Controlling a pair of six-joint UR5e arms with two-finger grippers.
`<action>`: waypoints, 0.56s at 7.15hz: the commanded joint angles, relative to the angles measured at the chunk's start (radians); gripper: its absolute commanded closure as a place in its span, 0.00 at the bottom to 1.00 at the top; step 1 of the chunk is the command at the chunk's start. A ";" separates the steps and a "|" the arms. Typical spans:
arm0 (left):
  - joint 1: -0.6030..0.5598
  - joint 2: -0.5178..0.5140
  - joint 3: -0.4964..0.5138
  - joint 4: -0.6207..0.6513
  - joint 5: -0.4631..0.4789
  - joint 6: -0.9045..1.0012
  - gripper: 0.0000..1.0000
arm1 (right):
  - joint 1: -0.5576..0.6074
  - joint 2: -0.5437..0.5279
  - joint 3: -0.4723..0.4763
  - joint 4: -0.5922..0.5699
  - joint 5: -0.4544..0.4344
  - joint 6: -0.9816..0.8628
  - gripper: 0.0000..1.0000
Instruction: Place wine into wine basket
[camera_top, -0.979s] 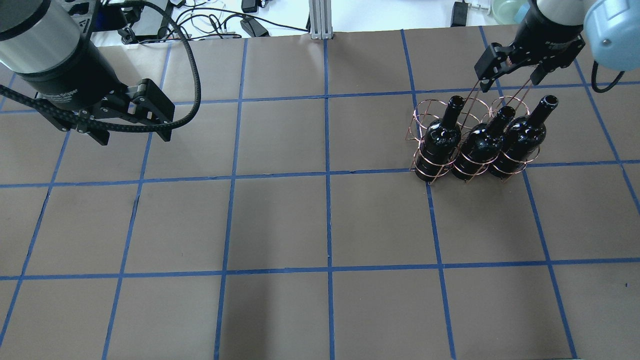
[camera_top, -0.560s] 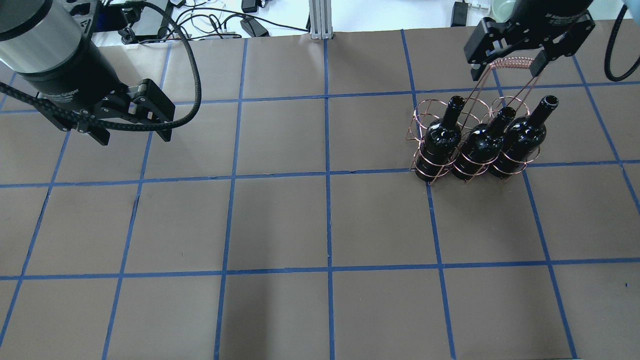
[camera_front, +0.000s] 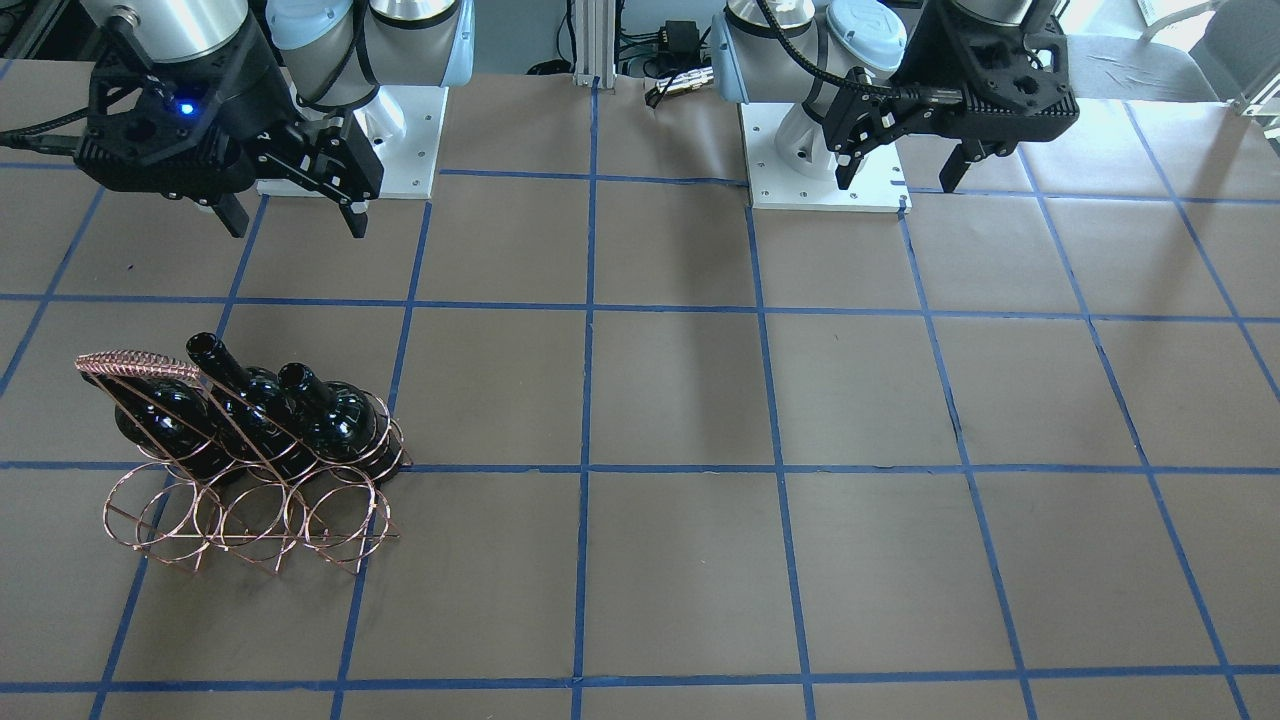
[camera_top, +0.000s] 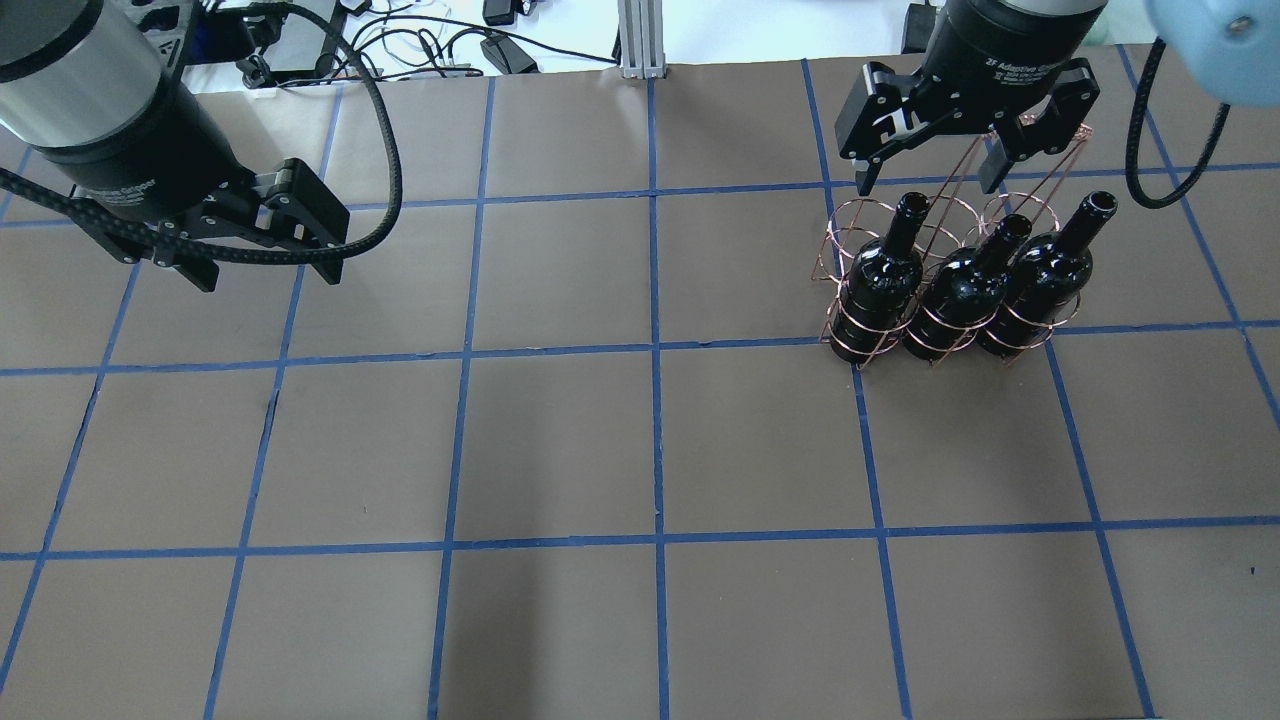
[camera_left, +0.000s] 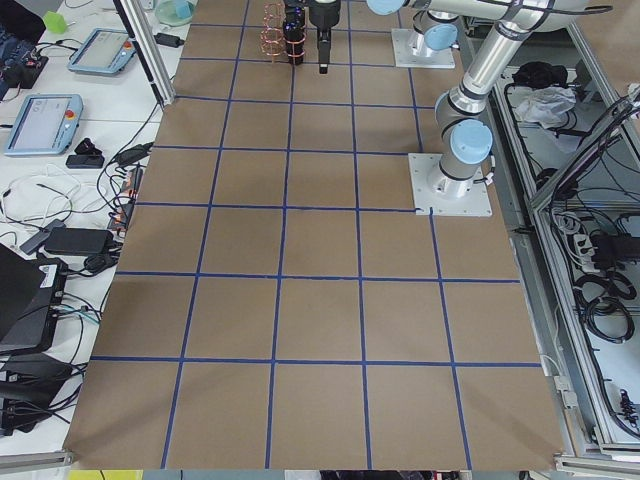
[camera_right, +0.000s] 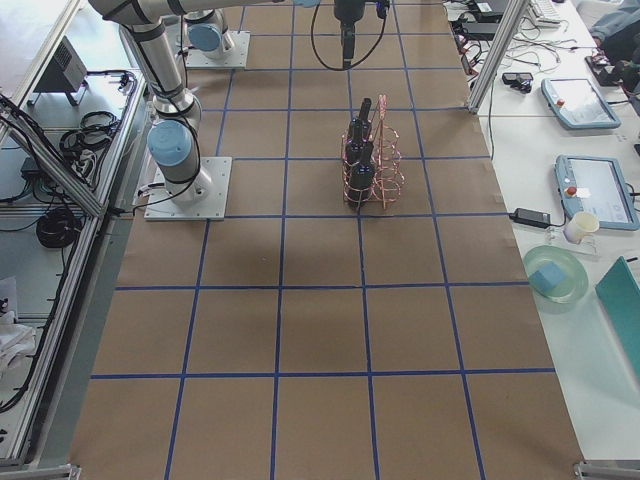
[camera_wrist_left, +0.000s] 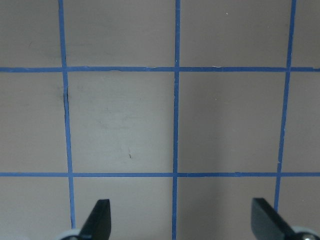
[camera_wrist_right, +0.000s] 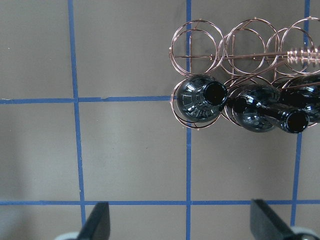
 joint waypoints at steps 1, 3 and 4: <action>0.000 0.005 0.000 0.001 -0.001 0.000 0.00 | -0.006 0.002 0.002 0.000 -0.002 -0.010 0.00; 0.000 0.002 0.000 -0.001 0.001 0.000 0.00 | -0.008 0.002 0.002 0.000 -0.010 -0.011 0.00; 0.000 0.002 0.000 -0.001 0.001 0.002 0.00 | -0.009 0.002 0.004 -0.001 -0.007 -0.011 0.00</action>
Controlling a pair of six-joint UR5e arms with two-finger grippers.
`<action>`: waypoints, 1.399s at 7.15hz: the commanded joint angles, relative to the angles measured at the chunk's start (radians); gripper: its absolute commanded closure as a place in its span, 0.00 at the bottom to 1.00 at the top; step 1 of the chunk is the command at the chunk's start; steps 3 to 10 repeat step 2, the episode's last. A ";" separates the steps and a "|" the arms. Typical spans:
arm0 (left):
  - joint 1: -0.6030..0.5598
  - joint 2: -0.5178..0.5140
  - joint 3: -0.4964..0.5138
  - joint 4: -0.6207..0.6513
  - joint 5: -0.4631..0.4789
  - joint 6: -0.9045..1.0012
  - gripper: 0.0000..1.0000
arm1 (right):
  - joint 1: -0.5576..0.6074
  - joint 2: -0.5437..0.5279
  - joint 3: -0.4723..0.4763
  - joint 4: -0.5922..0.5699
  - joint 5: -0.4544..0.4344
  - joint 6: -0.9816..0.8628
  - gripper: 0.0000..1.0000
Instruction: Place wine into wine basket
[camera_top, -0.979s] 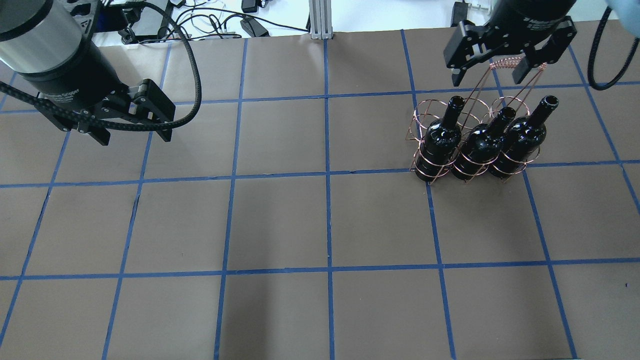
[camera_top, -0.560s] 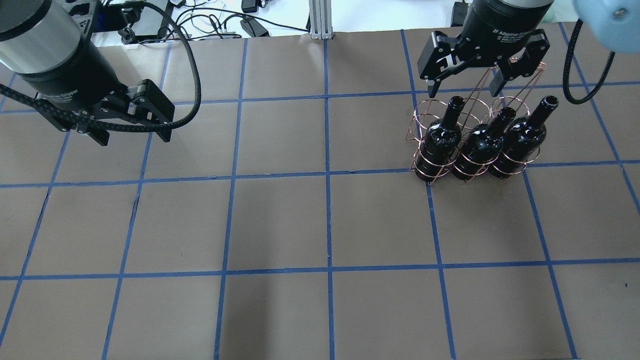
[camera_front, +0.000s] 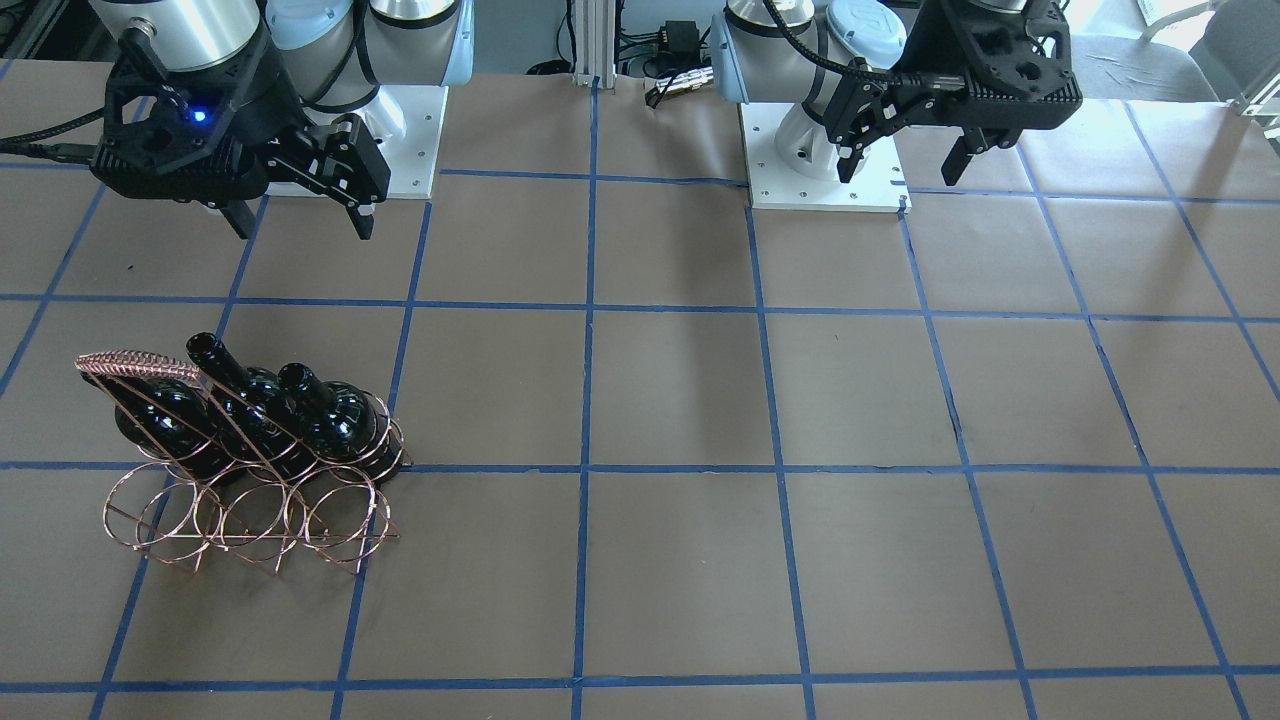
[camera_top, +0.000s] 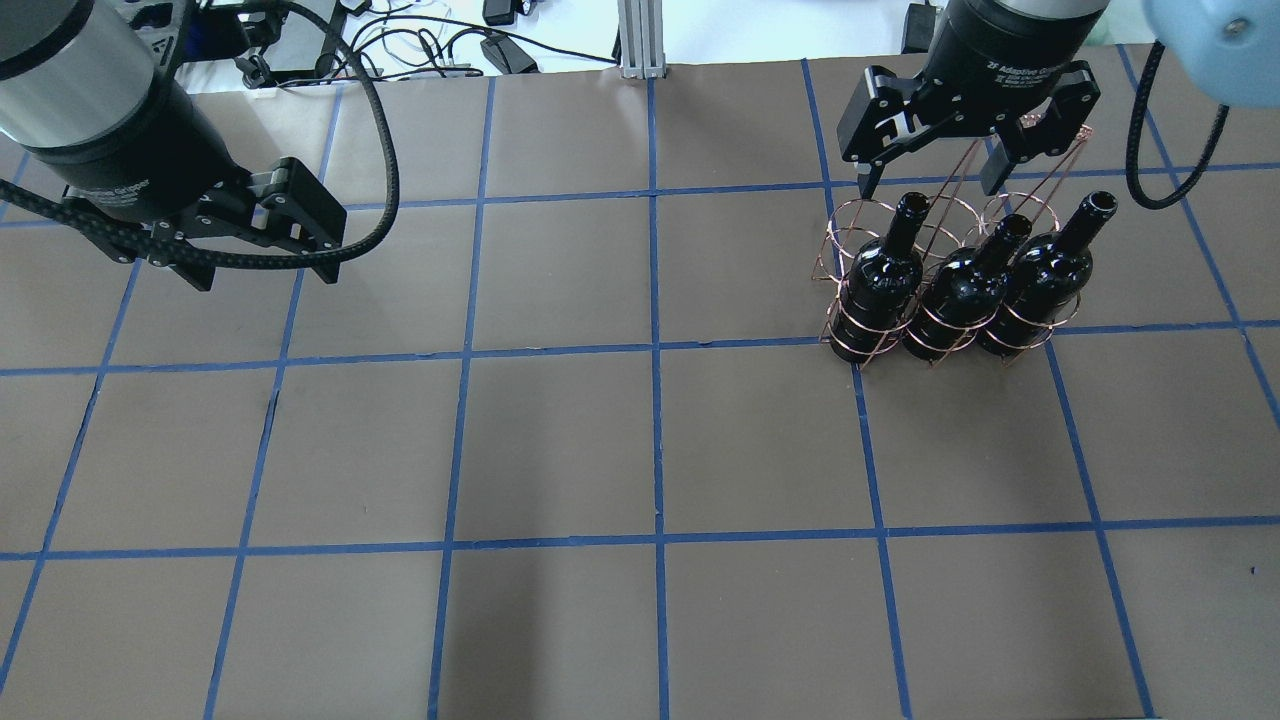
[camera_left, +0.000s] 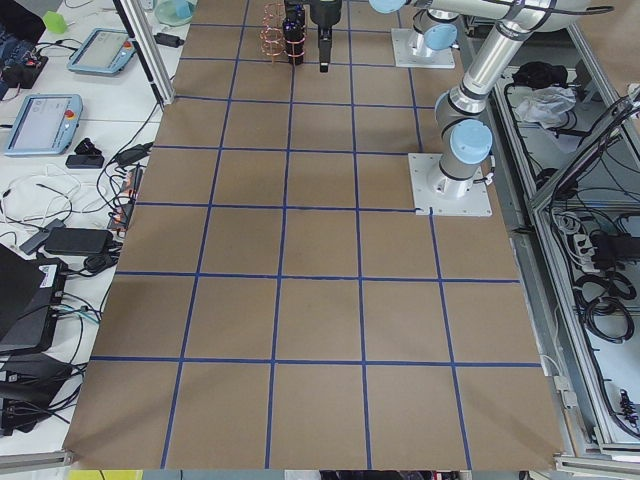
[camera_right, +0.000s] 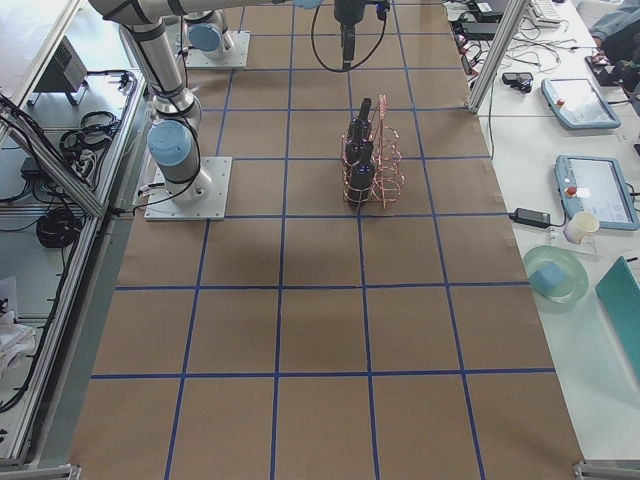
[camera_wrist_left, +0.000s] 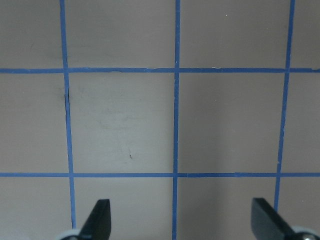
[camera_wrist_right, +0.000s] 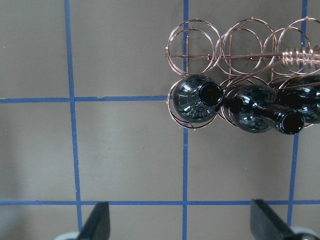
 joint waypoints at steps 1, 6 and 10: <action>0.000 -0.003 0.000 -0.002 0.000 0.000 0.00 | -0.002 0.000 0.001 -0.001 0.002 -0.001 0.00; 0.000 -0.003 0.000 -0.001 0.000 0.001 0.00 | -0.002 0.000 0.003 0.002 0.003 -0.001 0.00; 0.000 -0.003 0.000 -0.001 0.000 0.001 0.00 | -0.002 0.000 0.003 0.002 0.003 -0.001 0.00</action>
